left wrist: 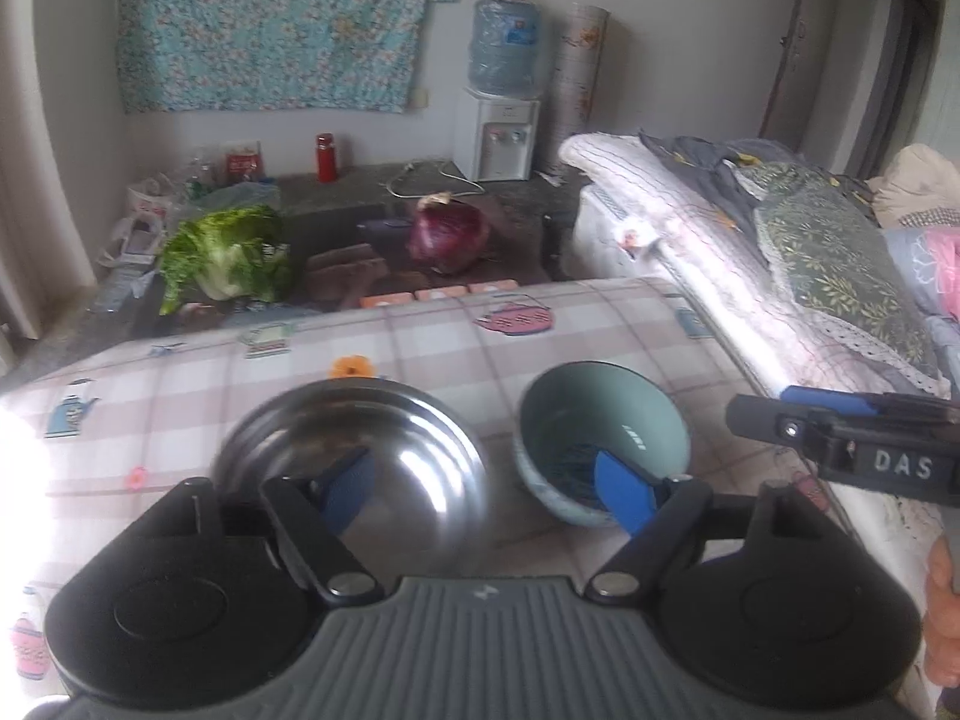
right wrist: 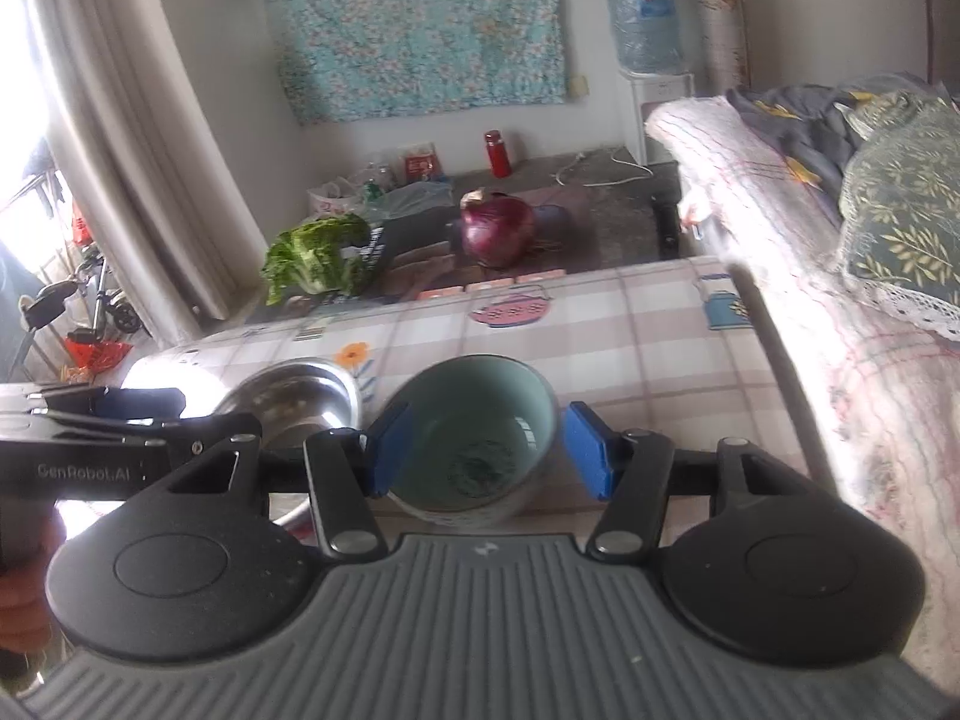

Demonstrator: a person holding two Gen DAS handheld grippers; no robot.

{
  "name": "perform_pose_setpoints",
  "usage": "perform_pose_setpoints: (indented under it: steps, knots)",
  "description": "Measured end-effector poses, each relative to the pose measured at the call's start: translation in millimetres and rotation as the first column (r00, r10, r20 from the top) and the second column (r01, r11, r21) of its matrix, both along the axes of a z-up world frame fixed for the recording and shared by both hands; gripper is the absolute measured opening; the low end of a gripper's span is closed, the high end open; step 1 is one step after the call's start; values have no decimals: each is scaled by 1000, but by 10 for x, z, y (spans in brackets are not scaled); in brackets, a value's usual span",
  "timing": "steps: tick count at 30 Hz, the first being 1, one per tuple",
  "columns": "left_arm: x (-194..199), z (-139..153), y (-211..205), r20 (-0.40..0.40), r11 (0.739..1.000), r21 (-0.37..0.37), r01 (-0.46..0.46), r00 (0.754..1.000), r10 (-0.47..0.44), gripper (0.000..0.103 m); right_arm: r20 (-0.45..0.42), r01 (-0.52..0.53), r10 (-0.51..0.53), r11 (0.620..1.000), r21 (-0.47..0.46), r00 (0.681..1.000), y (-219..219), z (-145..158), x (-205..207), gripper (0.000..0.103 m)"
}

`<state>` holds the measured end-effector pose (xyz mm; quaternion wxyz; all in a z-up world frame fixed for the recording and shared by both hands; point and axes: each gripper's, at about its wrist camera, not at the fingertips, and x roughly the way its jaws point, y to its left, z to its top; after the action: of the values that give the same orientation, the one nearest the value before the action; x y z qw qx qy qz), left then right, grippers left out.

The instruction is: Organize plates and bowls

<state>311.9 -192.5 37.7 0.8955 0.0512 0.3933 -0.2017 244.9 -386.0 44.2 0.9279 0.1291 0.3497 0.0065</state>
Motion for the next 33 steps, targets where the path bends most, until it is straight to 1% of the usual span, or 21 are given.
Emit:
perform_pose_setpoints:
  steps: [1,3,4,6,8,10,12,13,15,21,24,26,31,33]
  knots:
    - [11,-34,-67,-7,1000,5,5,1000,-5,71,-7,7,-7,1000,10,1000,-71,-28,17,54]
    - [64,-105,-195,-35,1000,9,7,999,-7,55,-26,19,-18,999,32,999,-206,-98,82,50]
    - [101,-140,-245,-52,1000,11,3,999,-3,53,-36,24,-23,999,40,999,-256,-137,121,48]
    - [165,-194,-320,-79,1000,13,-5,997,6,42,-58,30,-27,998,58,998,-328,-230,221,42]
    - [235,-256,-373,-103,999,27,-19,994,22,35,-77,29,-23,997,77,997,-392,-315,310,38]
    - [284,-303,-406,-121,999,42,-32,992,37,32,-94,23,-14,995,99,995,-420,-408,409,36]
    - [312,-338,-436,-137,998,53,-39,990,46,28,-112,21,-8,993,119,994,-437,-494,499,30]
    - [324,-355,-446,-143,998,57,-41,988,49,27,-122,20,-4,992,125,993,-440,-541,540,28]
    - [339,-378,-467,-158,997,66,-49,986,59,27,-137,19,-1,991,132,991,-439,-601,608,21]
    - [412,-451,-493,-199,993,76,-89,975,103,27,-153,8,22,981,192,988,-449,-715,742,11]
    - [442,-470,-505,-215,992,72,-100,970,114,27,-165,0,35,979,204,986,-431,-766,782,9]
    - [454,-496,-524,-230,992,70,-104,966,117,27,-165,-7,39,981,192,985,-402,-785,804,9]
    - [471,-553,-537,-280,995,27,-99,954,103,27,-165,-28,58,983,183,985,-408,-780,791,9]
    - [442,-562,-560,-288,996,17,-88,953,89,27,-168,-38,67,984,171,984,-424,-774,762,9]
